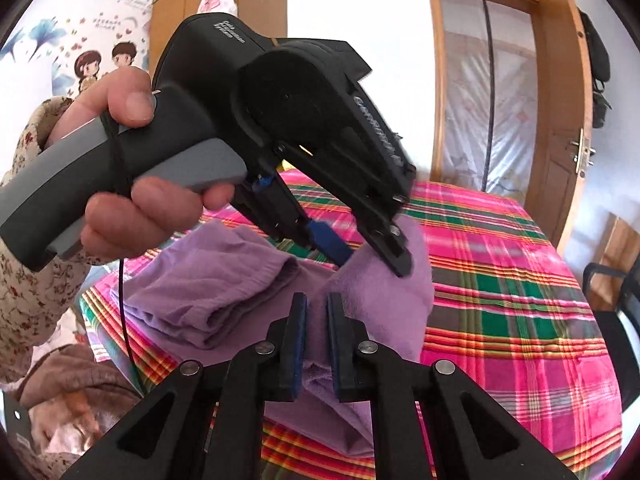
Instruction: Fold clothes
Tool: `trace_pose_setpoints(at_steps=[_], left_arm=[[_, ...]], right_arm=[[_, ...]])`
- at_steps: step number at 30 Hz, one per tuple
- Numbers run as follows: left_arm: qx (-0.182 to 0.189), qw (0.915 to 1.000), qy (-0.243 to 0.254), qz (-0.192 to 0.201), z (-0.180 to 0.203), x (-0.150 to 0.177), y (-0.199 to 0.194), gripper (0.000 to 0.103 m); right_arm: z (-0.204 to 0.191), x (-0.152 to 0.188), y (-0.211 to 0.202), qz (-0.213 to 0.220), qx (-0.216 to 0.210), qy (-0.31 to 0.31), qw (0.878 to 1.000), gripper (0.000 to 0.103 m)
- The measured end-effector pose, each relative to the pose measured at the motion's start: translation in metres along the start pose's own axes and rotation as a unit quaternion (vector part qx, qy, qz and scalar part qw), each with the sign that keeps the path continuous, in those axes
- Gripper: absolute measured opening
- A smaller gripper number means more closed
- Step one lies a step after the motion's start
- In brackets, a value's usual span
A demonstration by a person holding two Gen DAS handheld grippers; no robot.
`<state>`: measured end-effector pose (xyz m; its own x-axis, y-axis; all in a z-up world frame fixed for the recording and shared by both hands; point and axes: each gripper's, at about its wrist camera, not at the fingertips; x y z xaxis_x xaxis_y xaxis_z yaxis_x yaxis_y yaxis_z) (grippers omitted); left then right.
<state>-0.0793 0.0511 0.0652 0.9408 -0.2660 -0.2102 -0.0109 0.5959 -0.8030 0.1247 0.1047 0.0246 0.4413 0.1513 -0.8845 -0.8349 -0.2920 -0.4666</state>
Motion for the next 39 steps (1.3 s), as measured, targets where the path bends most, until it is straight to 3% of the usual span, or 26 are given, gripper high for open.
trace_pose_setpoints(at_steps=[7, 15, 21, 25, 31, 33, 36, 39], left_arm=[[0.057, 0.9981, -0.011, 0.020, -0.019, 0.002, -0.019, 0.015], [0.091, 0.9956, -0.016, 0.017, -0.027, 0.000, -0.021, 0.015], [0.108, 0.9938, -0.020, 0.014, -0.033, -0.001, -0.021, 0.015], [0.116, 0.9930, -0.021, 0.013, -0.035, -0.002, -0.022, 0.015], [0.128, 0.9915, -0.019, 0.015, -0.040, -0.002, -0.029, 0.015], [0.131, 0.9911, -0.016, 0.015, -0.041, -0.002, -0.032, 0.015], [0.138, 0.9900, -0.017, 0.023, -0.047, -0.002, -0.041, 0.015], [0.144, 0.9890, -0.005, 0.032, -0.051, 0.000, -0.054, 0.015]], right_arm=[[-0.019, -0.007, 0.001, 0.005, 0.017, -0.017, 1.000, 0.010], [-0.043, 0.005, 0.001, -0.012, 0.097, -0.046, 0.994, 0.030], [-0.041, 0.011, -0.005, -0.005, 0.126, -0.021, 0.992, 0.035], [-0.043, 0.011, 0.003, -0.015, 0.131, -0.027, 0.991, 0.035], [-0.067, 0.009, 0.013, -0.015, 0.189, -0.086, 0.978, 0.035], [-0.064, 0.007, 0.013, -0.016, 0.178, -0.075, 0.981, 0.034], [-0.063, -0.001, 0.008, 0.000, 0.174, -0.072, 0.982, 0.020], [-0.070, -0.008, 0.001, 0.017, 0.159, -0.084, 0.984, 0.015]])
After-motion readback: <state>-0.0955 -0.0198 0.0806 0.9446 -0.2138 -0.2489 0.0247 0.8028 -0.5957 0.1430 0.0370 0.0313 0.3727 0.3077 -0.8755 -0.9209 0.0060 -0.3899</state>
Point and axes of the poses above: each gripper's, at about its wrist camera, not at the fingertips, and y roughly the way its jaws point, z to its right, x to its underside, and after that the axes turned 2 degrees about x, right-handed
